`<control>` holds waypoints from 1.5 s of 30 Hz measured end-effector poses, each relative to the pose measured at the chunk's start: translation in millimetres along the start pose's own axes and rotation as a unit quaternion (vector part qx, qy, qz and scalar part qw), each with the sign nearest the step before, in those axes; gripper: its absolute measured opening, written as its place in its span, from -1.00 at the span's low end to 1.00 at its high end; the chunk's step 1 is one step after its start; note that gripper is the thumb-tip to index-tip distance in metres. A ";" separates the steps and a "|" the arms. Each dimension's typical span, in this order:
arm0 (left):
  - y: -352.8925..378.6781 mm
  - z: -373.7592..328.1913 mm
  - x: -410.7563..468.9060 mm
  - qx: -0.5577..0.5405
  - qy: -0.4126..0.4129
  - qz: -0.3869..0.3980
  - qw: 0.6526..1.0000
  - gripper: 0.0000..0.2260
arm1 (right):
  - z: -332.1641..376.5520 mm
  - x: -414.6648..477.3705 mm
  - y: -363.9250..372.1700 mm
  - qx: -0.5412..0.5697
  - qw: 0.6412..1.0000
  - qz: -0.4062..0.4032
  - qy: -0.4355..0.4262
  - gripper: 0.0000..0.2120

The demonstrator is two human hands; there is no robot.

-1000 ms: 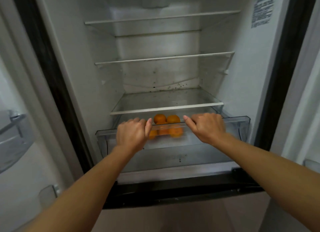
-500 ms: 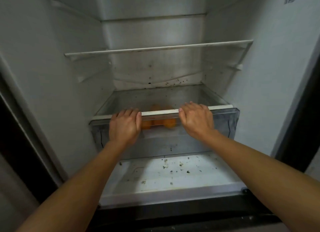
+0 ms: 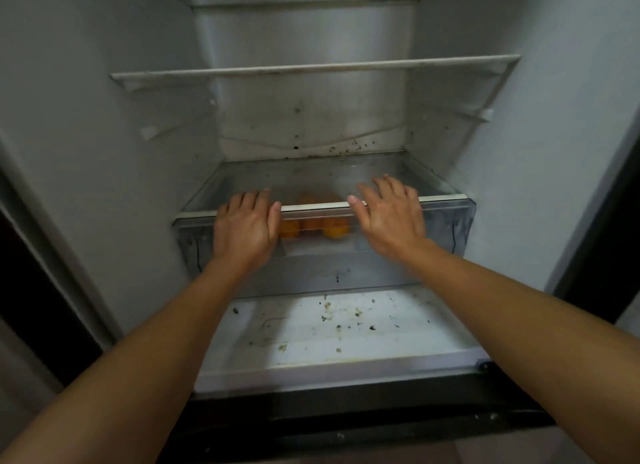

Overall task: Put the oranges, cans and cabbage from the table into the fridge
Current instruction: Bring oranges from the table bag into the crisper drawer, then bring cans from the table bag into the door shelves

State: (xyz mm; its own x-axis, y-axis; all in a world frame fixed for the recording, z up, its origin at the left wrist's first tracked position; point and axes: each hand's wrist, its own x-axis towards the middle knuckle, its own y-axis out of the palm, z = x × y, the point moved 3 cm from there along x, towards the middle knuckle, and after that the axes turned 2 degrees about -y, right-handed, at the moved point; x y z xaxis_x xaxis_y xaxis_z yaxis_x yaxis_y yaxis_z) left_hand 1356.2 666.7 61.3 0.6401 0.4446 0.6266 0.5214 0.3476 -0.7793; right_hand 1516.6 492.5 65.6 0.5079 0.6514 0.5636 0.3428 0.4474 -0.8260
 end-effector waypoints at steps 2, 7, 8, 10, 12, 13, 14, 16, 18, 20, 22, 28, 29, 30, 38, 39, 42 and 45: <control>-9.8 1.0 -8.8 -0.016 -0.003 0.018 1.000 -0.51 | -1.9 -13.4 -6.4 0.013 0.999 0.029 0.007 -0.35; -37.9 -15.0 -72.3 -0.018 0.043 0.015 0.999 -0.76 | 2.7 -80.1 -29.5 0.014 0.999 0.013 -0.027 -0.51; -42.7 -18.4 -88.6 -0.028 0.050 0.022 0.998 -0.81 | 6.3 -93.3 -34.5 0.013 0.999 0.023 -0.030 -0.53; -50.7 -22.2 -120.7 -0.049 0.044 0.048 0.997 -0.86 | 14.4 -117.3 -42.8 0.015 0.998 0.050 -0.033 -0.59; -62.7 -21.7 -153.0 -0.060 0.029 0.073 0.995 -0.84 | 23.8 -136.7 -51.7 0.035 0.996 0.065 -0.040 -0.64; -70.5 -20.0 -169.0 -0.064 0.020 0.079 0.995 -0.81 | 29.3 -144.6 -56.8 0.044 0.995 0.073 -0.044 -0.66; -79.1 -17.1 -184.7 -0.062 0.010 0.085 0.994 -0.80 | 36.2 -151.8 -61.3 0.050 0.994 0.079 -0.050 -0.67; -98.0 -11.2 -216.1 -0.037 0.000 0.093 0.995 -0.80 | 53.4 -165.8 -68.6 0.057 0.992 0.086 -0.076 -0.68; -116.3 -4.1 -250.3 -0.015 -0.009 0.102 0.995 -0.82 | 74.7 -182.0 -74.3 0.068 0.987 0.092 -0.111 -0.68; -131.4 3.1 -289.7 0.005 -0.036 0.122 0.992 -0.82 | 96.4 -203.0 -77.8 0.079 0.980 0.100 -0.155 -0.68; -146.4 8.9 -334.3 0.032 -0.080 0.149 0.985 -0.81 | 118.7 -225.6 -80.1 0.098 0.968 0.110 -0.201 -0.70; -214.4 26.7 -510.4 0.117 -0.223 0.271 0.929 -0.77 | 219.1 -337.2 -84.2 0.151 0.910 0.161 -0.350 -0.73; -225.4 30.0 -538.2 0.124 -0.241 0.281 0.921 -0.78 | 235.3 -357.9 -82.5 0.162 0.901 0.173 -0.364 -0.75; -231.9 33.2 -556.3 0.129 -0.253 0.283 0.916 -0.79 | 246.0 -373.1 -81.4 0.176 0.894 0.178 -0.372 -0.76; -388.3 71.5 -747.3 0.181 -0.434 0.259 0.844 -0.86 | 424.6 -524.8 -175.7 0.255 0.787 0.180 -0.532 -0.69; -406.9 75.7 -769.1 0.181 -0.455 0.247 0.836 -0.87 | 445.6 -542.4 -189.7 0.259 0.776 0.170 -0.550 -0.69; -459.2 92.7 -840.1 0.170 -0.518 0.223 0.808 -0.86 | 508.6 -592.9 -232.2 0.271 0.740 0.155 -0.595 -0.68; -514.6 106.7 -910.1 0.175 -0.556 0.211 0.785 -0.85 | 572.5 -642.3 -274.1 0.282 0.714 0.142 -0.624 -0.67</control>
State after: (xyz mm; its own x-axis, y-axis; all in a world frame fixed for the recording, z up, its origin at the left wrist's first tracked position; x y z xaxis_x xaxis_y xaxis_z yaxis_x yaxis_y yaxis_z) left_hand 445.1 171.2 -108.9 -0.2756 0.9589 0.0675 0.0838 0.0939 -0.9920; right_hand 644.0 302.3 -67.7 -0.7280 0.6463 0.2288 -0.1863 0.1347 -0.9732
